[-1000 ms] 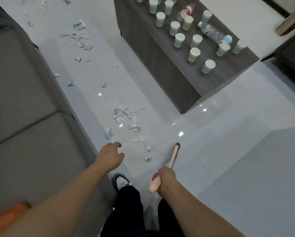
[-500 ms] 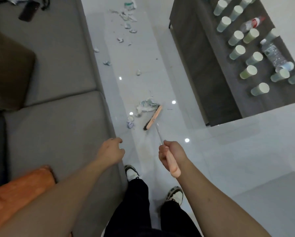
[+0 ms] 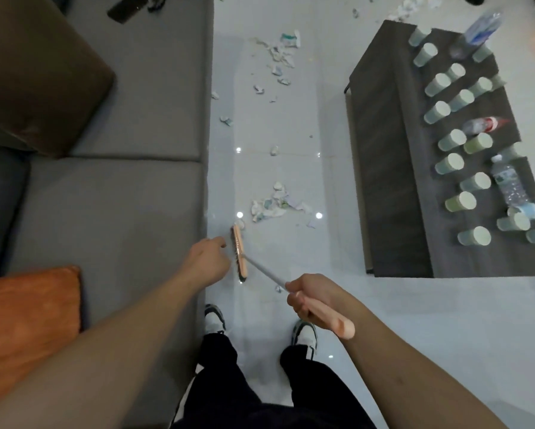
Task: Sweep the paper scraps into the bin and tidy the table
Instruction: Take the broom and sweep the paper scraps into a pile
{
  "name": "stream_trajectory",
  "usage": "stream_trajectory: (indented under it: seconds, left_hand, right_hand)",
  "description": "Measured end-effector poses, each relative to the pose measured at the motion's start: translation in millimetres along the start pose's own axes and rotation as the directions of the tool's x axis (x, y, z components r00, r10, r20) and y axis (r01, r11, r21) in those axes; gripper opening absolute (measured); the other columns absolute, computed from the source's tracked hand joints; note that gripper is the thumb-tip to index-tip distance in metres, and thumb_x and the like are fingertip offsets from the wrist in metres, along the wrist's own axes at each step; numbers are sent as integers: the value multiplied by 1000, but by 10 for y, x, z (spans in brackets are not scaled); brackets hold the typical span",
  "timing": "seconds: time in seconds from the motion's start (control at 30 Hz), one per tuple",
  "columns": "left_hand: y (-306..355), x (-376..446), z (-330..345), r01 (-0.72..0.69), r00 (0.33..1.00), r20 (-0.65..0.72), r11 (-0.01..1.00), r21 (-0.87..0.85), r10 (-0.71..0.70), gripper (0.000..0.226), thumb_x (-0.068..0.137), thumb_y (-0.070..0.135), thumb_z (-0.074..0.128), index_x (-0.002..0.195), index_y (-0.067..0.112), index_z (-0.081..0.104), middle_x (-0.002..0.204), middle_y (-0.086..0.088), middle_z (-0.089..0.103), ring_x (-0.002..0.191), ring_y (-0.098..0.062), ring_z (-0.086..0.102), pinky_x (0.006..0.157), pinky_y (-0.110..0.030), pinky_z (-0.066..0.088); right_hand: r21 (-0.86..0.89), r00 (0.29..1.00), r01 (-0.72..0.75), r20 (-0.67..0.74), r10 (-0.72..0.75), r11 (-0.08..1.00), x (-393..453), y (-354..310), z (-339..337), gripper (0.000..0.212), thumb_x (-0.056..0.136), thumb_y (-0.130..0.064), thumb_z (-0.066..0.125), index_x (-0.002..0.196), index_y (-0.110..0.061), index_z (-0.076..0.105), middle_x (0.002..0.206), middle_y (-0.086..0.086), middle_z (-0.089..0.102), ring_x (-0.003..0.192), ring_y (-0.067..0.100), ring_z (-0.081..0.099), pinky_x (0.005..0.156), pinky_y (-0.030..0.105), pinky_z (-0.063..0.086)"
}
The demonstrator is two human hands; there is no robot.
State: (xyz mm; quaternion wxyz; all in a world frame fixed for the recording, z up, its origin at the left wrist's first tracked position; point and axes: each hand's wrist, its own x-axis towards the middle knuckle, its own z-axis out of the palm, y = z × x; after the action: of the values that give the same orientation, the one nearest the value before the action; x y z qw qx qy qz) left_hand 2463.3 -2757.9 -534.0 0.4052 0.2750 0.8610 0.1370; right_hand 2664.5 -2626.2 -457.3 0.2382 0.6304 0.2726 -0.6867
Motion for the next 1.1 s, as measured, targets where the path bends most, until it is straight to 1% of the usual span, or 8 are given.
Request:
stream_trajectory:
  seconds: [0.13,0.23,0.37,0.43,0.63,0.87,1.0,1.1]
  left_hand:
    - [40,-148,268,93,993,-70,995,-32,-95,34,80,21,60,114,19,63,114,-11,62,110,-31,57,89,-31,45]
    - [116,-287,545,220,965,-127,972,-86,-230,47,83,21,61,130,17,57,129,-12,58,118,-30,53,96,-31,41]
    - [422,-536,1019,337,912,-174,920,-202,-372,49,85,21,61,133,14,55,134,-13,56,121,-30,52,101,-32,40]
    - [679,-686,1286,378,901,-152,906,-189,-407,49,84,23,60,133,17,55,133,-11,57,120,-29,53,99,-32,41]
    - [1319,-833,1738,384,912,-97,912,-143,-399,50,85,23,57,135,21,51,137,-9,51,118,-27,52,95,-36,46]
    - [1692,-607,1541,354,902,-195,918,-176,-385,50,85,22,56,135,21,50,136,-6,51,97,-18,55,74,-28,41]
    - [1762,-518,1373,361,887,-239,915,-179,-396,50,84,21,56,134,20,52,133,-7,54,101,-20,56,75,-27,39]
    - [1693,-473,1233,366,881,-242,909,-199,-407,51,83,23,57,134,21,53,133,-7,53,113,-25,55,82,-28,41]
  right_hand:
    - [-271,998,-34,40,47,962,155,-56,-258,16,98,-18,48,106,-5,52,61,1,44,43,9,35,38,16,33]
    - [-476,995,-54,48,87,878,320,-29,-579,17,97,-18,49,108,-7,54,63,2,48,45,10,38,40,17,34]
    - [-646,985,-89,58,165,758,541,-13,-1260,14,96,-18,48,105,-9,54,62,1,48,45,9,39,38,17,34]
    - [-679,988,-81,41,148,730,599,3,-1655,12,94,-16,52,100,-6,57,57,2,49,42,10,41,36,19,34]
    - [-735,994,67,-6,-105,675,737,-96,-2374,11,86,-4,62,77,0,60,42,8,51,30,17,44,39,19,38]
    - [-784,961,221,75,-265,580,510,-229,-2483,21,86,1,54,70,-7,43,61,15,48,35,21,45,41,25,43]
    - [-730,967,244,132,-219,638,290,-550,-2284,4,90,-6,55,90,-4,59,59,11,50,33,15,44,40,19,39]
    - [-647,979,203,154,-135,735,303,-763,-2048,23,94,-11,54,112,2,58,58,7,49,37,13,40,39,19,32]
